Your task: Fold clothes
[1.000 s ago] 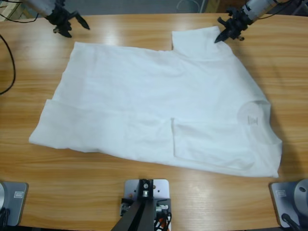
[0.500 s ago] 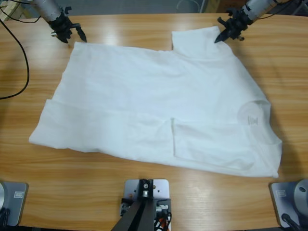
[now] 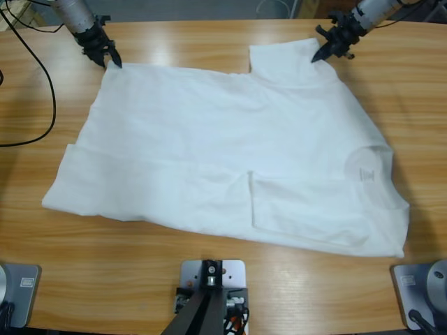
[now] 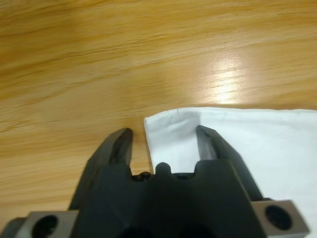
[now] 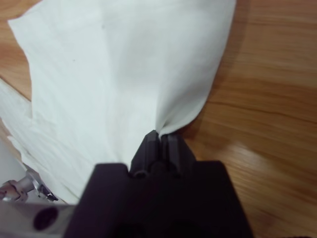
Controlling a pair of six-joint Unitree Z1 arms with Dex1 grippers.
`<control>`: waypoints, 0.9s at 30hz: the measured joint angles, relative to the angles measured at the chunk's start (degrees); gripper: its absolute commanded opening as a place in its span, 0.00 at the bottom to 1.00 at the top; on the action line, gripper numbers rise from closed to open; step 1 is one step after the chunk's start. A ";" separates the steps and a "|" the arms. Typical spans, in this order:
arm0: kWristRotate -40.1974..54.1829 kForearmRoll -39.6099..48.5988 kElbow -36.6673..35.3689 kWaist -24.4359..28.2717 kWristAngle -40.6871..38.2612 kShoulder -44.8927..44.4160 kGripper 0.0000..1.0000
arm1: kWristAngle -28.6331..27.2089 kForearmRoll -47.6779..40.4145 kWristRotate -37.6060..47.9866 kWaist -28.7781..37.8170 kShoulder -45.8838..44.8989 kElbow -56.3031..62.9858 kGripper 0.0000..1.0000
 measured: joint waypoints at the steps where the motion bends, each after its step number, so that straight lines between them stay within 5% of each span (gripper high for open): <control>1: 0.25 0.19 -0.28 0.00 0.22 0.13 0.00 | 0.00 0.00 -0.01 0.00 0.00 0.00 0.00; 17: 3.68 4.99 -4.99 -0.03 1.00 1.91 0.00 | 0.53 0.47 -0.28 -0.05 -0.06 0.01 0.00; 27: 2.44 6.22 -5.00 2.61 -9.08 1.91 0.00 | 5.93 2.60 -1.27 -0.04 -2.11 0.58 0.00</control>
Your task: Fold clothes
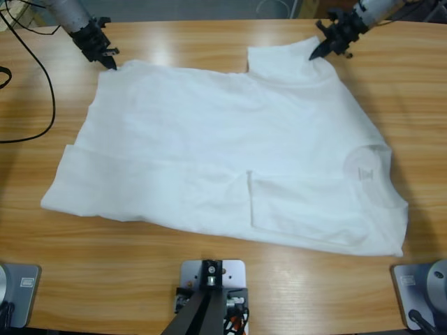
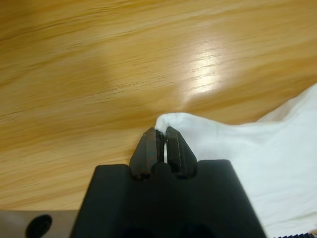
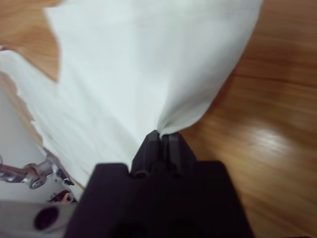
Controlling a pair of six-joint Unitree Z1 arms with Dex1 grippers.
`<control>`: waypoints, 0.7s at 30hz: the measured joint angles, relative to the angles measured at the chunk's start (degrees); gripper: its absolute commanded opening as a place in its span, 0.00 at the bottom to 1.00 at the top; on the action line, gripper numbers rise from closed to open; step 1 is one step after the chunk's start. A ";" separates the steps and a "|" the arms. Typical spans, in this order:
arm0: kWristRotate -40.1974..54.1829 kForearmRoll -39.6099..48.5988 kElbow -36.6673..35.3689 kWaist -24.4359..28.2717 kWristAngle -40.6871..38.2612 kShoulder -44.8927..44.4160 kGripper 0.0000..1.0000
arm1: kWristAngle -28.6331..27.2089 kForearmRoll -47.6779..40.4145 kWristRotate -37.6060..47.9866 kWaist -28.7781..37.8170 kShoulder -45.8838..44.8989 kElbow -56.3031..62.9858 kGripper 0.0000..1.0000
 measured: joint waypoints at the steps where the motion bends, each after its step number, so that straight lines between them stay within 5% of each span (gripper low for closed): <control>1: -0.28 0.00 0.00 0.41 -0.62 0.00 0.00 | 0.44 0.00 -0.06 0.00 -0.58 0.00 0.00; 11: -2.20 0.81 2.80 1.78 -8.88 -0.05 0.00 | 1.95 0.16 -0.49 1.05 -14.12 6.15 0.00; 21: -3.03 1.72 3.66 2.84 -9.75 -2.35 0.00 | 1.94 0.17 -1.09 1.34 -17.21 11.25 0.00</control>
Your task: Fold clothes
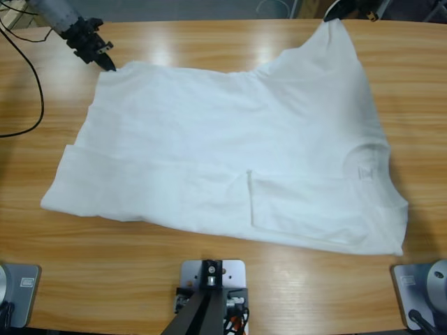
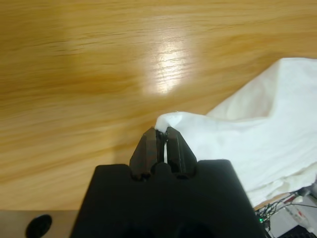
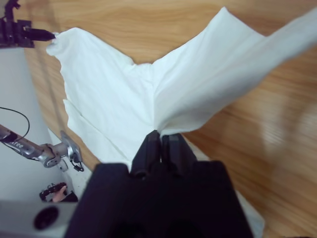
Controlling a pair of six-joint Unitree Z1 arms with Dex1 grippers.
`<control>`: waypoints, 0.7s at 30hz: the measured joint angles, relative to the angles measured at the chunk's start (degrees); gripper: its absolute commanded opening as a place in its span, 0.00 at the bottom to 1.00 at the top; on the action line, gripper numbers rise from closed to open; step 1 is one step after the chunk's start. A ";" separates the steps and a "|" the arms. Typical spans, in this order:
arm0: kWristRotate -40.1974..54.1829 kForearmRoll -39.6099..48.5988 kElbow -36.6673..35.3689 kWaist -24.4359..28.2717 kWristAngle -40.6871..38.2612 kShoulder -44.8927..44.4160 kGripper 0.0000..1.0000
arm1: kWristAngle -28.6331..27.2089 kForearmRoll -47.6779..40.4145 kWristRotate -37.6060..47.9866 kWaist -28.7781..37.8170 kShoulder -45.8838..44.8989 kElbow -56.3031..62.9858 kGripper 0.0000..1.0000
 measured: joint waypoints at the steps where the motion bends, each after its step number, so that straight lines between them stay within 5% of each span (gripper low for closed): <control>1: -0.12 0.00 0.00 0.00 0.00 -0.64 0.00 | 0.00 0.00 0.00 0.18 -0.92 0.93 0.00; 9: -0.65 0.06 4.95 0.06 -3.80 -6.85 0.00 | 0.00 0.00 0.00 3.64 -7.86 12.53 0.00; 21: 6.19 0.30 28.71 0.88 -3.84 -14.54 0.00 | 0.04 -7.31 0.30 4.04 -21.40 41.40 0.00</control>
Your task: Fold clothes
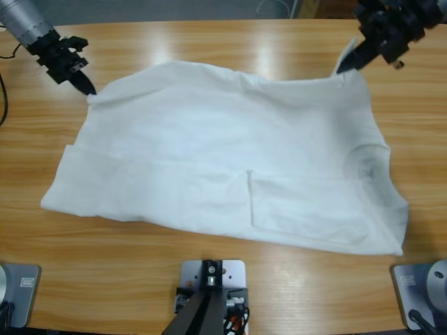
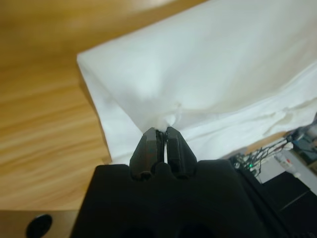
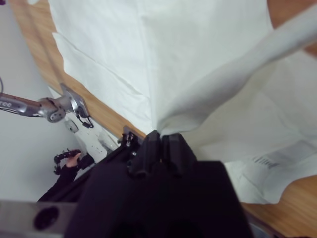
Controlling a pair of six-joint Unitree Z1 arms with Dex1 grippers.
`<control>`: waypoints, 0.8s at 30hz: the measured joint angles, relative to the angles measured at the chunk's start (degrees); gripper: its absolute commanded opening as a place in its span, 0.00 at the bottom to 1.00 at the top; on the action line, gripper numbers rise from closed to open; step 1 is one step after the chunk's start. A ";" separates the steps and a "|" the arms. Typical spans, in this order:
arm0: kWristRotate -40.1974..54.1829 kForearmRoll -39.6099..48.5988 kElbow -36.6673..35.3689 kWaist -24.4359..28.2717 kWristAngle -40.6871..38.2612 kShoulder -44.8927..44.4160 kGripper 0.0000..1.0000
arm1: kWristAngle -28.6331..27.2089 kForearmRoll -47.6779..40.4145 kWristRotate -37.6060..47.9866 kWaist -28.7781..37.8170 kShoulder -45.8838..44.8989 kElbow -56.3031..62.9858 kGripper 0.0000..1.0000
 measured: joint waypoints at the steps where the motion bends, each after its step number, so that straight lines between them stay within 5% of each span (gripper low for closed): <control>1: 0.35 0.00 0.73 0.12 0.00 -0.81 0.00 | 0.08 -1.10 0.05 0.01 -1.00 2.29 0.00; 10: 3.63 0.00 7.32 0.32 0.21 -7.99 0.00 | 0.63 -9.14 1.15 0.01 -8.11 19.23 0.00; 24: 5.88 -3.70 22.44 0.43 6.49 -11.61 0.00 | -1.93 -9.81 1.72 -4.61 -9.13 24.34 0.00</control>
